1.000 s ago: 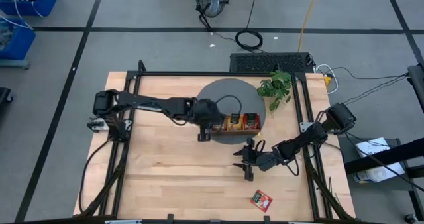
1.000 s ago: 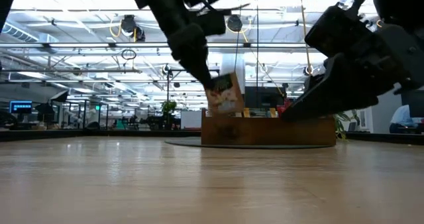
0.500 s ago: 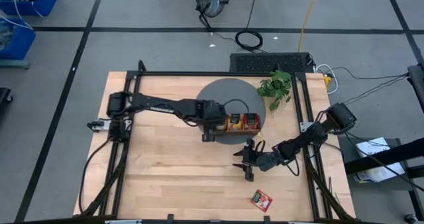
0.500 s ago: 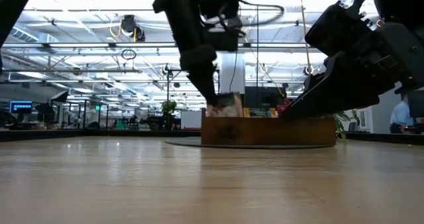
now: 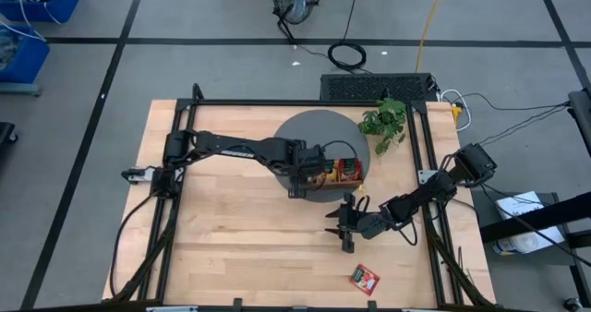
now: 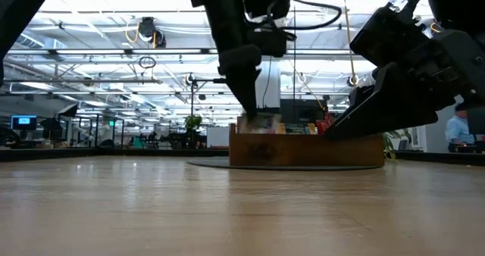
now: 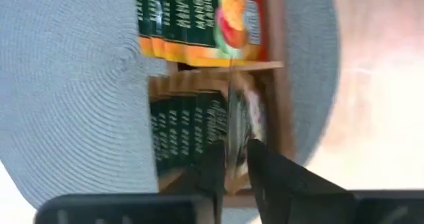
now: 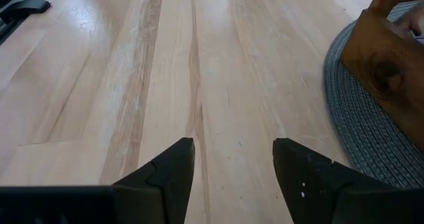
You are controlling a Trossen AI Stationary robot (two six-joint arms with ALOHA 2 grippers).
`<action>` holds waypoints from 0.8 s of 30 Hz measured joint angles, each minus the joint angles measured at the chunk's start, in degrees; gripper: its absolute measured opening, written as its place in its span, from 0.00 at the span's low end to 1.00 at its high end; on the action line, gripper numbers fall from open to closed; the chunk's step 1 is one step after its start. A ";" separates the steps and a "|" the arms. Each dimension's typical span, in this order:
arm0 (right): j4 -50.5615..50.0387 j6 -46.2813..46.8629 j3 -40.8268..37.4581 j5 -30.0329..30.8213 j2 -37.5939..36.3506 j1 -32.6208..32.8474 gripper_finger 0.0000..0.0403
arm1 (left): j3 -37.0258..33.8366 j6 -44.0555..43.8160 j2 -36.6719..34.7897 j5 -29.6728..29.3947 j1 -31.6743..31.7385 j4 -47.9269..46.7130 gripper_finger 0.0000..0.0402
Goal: Pick & Place Tea
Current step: Put the brown tea bag into the left section of the wooden organizer, then put the red tea bag into the right section of the wooden organizer
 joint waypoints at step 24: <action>-0.90 -0.03 0.00 -4.75 0.00 1.28 0.42 | -3.43 1.84 -2.16 5.21 -19.47 2.60 0.30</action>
